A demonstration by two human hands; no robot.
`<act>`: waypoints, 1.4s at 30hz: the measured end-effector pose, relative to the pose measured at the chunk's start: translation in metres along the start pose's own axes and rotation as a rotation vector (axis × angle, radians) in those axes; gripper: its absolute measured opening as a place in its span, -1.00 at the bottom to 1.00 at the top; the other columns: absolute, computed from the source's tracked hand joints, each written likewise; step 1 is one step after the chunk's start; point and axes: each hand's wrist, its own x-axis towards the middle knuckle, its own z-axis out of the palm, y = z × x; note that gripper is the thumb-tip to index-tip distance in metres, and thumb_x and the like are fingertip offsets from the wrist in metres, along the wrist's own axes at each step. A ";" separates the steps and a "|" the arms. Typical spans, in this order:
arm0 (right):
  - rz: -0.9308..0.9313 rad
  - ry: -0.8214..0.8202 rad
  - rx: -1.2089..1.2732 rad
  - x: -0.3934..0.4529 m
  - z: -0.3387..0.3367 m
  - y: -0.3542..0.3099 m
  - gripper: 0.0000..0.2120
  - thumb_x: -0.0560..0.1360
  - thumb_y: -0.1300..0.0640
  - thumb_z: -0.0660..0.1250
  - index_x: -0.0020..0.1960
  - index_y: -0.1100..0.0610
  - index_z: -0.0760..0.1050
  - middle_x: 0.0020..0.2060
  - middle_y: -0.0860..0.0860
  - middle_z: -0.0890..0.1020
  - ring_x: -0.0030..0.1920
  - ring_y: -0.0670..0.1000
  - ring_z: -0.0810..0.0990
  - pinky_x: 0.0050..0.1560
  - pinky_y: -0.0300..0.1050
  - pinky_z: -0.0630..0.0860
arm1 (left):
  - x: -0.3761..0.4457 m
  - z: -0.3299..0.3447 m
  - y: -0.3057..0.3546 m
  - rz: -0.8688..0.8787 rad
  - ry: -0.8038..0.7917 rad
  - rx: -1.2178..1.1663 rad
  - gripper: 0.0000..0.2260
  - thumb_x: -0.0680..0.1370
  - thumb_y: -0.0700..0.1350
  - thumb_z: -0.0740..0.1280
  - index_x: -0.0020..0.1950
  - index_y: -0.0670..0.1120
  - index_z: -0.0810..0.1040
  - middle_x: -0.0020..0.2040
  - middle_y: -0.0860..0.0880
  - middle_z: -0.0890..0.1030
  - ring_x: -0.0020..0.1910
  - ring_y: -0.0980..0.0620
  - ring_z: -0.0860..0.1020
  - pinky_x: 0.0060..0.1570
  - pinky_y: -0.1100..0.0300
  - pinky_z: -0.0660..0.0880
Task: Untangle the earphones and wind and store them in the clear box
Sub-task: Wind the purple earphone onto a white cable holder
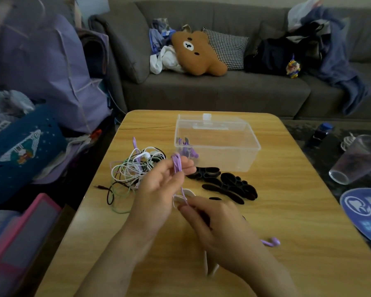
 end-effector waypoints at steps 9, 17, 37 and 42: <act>0.064 0.229 0.392 -0.004 -0.035 0.007 -0.87 0.49 -0.05 0.39 -0.11 -0.07 0.70 -0.46 -0.04 0.59 -0.48 -0.04 0.44 -0.47 -0.20 0.34 | -0.018 -0.002 -0.003 0.049 -0.314 0.540 -0.70 0.59 0.19 0.17 -0.05 -0.02 0.49 -0.25 -0.06 0.56 -0.28 -0.01 0.50 -0.17 -0.09 0.47; 0.243 0.278 0.324 0.000 -0.049 0.020 -0.84 0.45 -0.11 0.36 -0.14 -0.06 0.65 -0.49 -0.06 0.56 -0.48 -0.15 0.46 -0.45 -0.18 0.41 | -0.012 -0.009 0.005 -0.145 -0.288 0.137 -0.71 0.48 0.02 0.23 -0.41 -0.06 0.39 -0.49 -0.04 0.40 -0.47 0.07 0.31 -0.39 0.28 0.28; 0.141 -0.042 -0.009 0.000 -0.030 0.005 -0.85 0.62 0.08 0.30 -0.01 -0.05 0.65 -0.36 -0.14 0.62 -0.32 -0.10 0.59 -0.34 -0.28 0.48 | -0.009 -0.001 -0.022 0.053 -0.259 0.500 -0.83 0.65 -0.11 0.27 0.21 0.09 0.51 0.06 0.14 0.63 0.06 0.20 0.59 0.06 0.28 0.51; 0.211 0.092 0.143 -0.003 -0.043 0.012 -0.96 0.45 0.02 0.48 -0.13 -0.12 0.68 -0.26 -0.30 0.67 -0.21 -0.23 0.65 -0.18 -0.32 0.58 | -0.009 -0.010 -0.021 0.137 -0.291 0.846 -0.78 0.52 0.13 0.31 -0.13 -0.01 0.52 -0.30 0.01 0.56 -0.31 0.08 0.51 -0.27 0.01 0.46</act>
